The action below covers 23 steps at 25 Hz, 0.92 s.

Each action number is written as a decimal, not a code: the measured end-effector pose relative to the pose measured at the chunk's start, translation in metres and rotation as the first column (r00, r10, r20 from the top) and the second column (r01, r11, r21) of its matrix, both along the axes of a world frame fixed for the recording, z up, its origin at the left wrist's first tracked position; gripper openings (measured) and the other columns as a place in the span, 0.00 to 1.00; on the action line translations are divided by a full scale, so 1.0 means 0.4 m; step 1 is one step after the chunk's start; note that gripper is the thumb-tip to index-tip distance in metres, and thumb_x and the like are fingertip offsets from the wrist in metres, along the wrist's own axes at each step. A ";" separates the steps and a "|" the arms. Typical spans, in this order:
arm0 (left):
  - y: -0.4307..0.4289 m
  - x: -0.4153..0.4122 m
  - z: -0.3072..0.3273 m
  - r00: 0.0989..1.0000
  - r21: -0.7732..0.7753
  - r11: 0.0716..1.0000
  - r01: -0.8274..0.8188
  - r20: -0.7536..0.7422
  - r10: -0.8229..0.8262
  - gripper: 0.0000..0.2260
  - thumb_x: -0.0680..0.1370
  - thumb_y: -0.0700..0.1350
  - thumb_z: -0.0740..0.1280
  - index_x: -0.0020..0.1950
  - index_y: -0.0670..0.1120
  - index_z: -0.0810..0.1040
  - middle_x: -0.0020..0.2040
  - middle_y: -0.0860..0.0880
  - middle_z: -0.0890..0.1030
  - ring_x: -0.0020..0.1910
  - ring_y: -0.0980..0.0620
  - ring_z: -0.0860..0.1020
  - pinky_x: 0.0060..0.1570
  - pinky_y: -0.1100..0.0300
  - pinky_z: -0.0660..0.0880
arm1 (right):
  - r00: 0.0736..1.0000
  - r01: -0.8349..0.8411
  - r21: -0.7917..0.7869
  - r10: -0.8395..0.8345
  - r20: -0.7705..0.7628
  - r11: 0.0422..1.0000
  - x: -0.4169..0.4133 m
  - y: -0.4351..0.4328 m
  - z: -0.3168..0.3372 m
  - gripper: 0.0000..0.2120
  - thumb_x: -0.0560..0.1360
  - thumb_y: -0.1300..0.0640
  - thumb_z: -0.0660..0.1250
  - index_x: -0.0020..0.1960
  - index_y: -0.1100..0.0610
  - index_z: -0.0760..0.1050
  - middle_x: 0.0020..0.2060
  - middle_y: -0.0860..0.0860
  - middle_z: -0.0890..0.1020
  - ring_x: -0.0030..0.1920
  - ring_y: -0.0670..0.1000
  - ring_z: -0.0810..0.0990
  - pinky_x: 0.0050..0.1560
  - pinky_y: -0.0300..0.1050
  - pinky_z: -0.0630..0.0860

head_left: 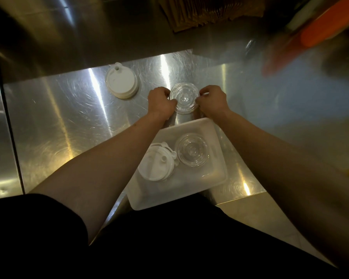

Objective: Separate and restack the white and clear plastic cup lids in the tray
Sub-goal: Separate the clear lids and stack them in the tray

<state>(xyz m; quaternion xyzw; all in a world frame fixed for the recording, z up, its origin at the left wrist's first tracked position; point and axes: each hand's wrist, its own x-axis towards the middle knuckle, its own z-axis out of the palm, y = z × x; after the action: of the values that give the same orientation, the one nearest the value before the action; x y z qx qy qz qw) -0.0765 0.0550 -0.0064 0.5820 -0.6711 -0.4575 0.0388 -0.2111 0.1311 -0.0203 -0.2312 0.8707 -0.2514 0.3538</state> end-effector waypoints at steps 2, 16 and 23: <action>0.001 -0.002 0.005 0.999 0.023 0.999 -0.045 0.013 0.044 0.11 0.73 0.36 0.69 0.55 0.38 0.81 0.53 0.40 0.83 0.53 0.45 0.80 0.47 0.60 0.71 | 0.988 0.109 0.012 -0.109 0.106 0.994 0.000 -0.011 0.000 0.02 0.67 0.65 0.69 0.40 0.61 0.79 0.38 0.57 0.82 0.46 0.62 0.84 0.50 0.58 0.82; -0.034 0.015 -0.008 0.952 0.225 0.929 -0.295 -0.019 0.307 0.09 0.71 0.43 0.72 0.50 0.45 0.80 0.51 0.40 0.83 0.51 0.39 0.82 0.50 0.50 0.80 | 0.930 0.207 -0.004 -0.195 0.312 0.978 0.000 -0.027 0.008 0.06 0.69 0.64 0.71 0.35 0.58 0.78 0.33 0.57 0.79 0.37 0.56 0.81 0.47 0.59 0.83; -0.033 0.039 0.026 0.914 0.249 0.909 -0.336 -0.146 0.378 0.08 0.73 0.39 0.70 0.51 0.43 0.81 0.51 0.38 0.83 0.49 0.38 0.83 0.51 0.44 0.80 | 0.927 0.240 -0.127 -0.188 0.326 0.962 0.012 -0.031 0.084 0.11 0.71 0.66 0.72 0.53 0.63 0.78 0.38 0.56 0.80 0.32 0.50 0.79 0.33 0.43 0.80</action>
<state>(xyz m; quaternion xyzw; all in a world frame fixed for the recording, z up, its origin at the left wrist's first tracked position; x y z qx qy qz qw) -0.0609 0.0418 0.0040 0.6493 -0.4916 -0.5672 0.1221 -0.2062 0.1188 0.0132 -0.1204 0.8005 -0.3927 0.4364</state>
